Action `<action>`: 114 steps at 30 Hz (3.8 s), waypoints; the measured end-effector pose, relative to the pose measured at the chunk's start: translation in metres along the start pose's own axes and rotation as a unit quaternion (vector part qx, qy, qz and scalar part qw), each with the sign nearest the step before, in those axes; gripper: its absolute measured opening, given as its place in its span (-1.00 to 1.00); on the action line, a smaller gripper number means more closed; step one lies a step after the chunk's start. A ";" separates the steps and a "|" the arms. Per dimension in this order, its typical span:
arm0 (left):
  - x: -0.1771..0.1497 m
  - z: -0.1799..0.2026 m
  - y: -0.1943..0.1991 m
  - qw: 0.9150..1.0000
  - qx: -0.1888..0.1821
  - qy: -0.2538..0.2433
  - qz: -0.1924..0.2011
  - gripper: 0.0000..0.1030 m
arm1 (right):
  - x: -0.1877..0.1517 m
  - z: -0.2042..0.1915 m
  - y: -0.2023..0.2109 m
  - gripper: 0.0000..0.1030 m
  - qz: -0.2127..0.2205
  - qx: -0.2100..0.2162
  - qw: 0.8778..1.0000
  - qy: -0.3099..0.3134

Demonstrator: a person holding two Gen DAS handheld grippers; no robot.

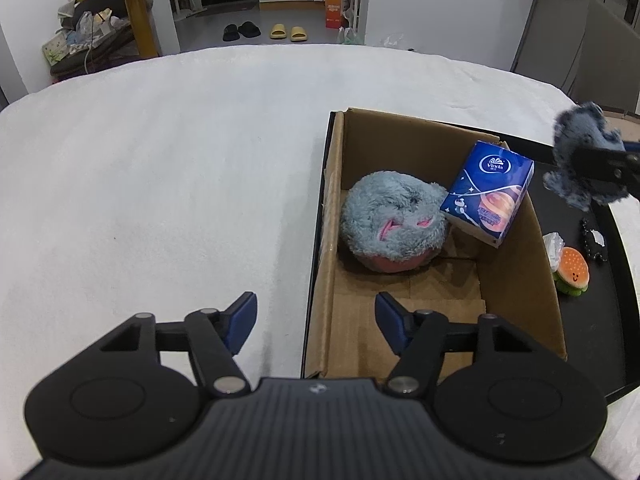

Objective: Organize soft objects
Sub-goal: 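Carry the cloth plush with the right gripper into the box and release, then move the right gripper to the hamburger plush and grasp it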

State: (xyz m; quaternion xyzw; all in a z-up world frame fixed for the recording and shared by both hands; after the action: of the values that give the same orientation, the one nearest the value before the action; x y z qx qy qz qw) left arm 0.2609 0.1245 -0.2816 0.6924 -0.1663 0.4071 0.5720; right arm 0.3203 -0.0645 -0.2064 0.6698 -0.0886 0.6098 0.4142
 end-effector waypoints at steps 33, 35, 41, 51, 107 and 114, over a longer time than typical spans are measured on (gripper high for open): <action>-0.007 -0.009 -0.020 0.996 -0.074 0.034 -0.037 -0.78 | -0.045 -0.059 -0.059 -0.14 -0.117 0.030 0.991 0.049; -0.007 -0.010 -0.020 0.996 -0.076 0.034 -0.037 -0.78 | -0.045 -0.061 -0.056 -0.12 -0.117 0.029 0.991 0.054; -0.006 -0.012 -0.019 0.996 -0.077 0.035 -0.037 -0.75 | -0.042 -0.060 -0.052 -0.10 -0.115 0.023 0.992 0.052; -0.004 -0.008 -0.012 0.997 -0.066 0.024 -0.034 -0.68 | -0.039 -0.047 -0.038 -0.10 -0.100 0.020 0.995 0.023; 0.001 0.037 -0.031 0.998 0.029 -0.032 -0.035 0.37 | -0.165 0.096 -0.011 -0.06 -0.111 -0.054 0.986 -0.109; 0.001 0.037 -0.028 0.999 0.032 -0.031 -0.030 0.37 | -0.164 0.101 0.005 -0.07 -0.105 -0.064 0.986 -0.115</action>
State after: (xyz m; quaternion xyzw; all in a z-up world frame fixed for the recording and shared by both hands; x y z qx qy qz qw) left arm 0.2947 0.0988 -0.3002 0.7271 -0.1500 0.3732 0.5563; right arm 0.3528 -0.1973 -0.3413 0.7132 -0.1031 0.4751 0.5051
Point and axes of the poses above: each gripper's, at about its wrist camera, not at the fingertips, and y roughly against the way its jaws point, z to its right, x to its top, the point moved 10 cm from there along -y, roughly the way its jaws point, and after that the axes turned 15 degrees about z, right-handed, at the moved point
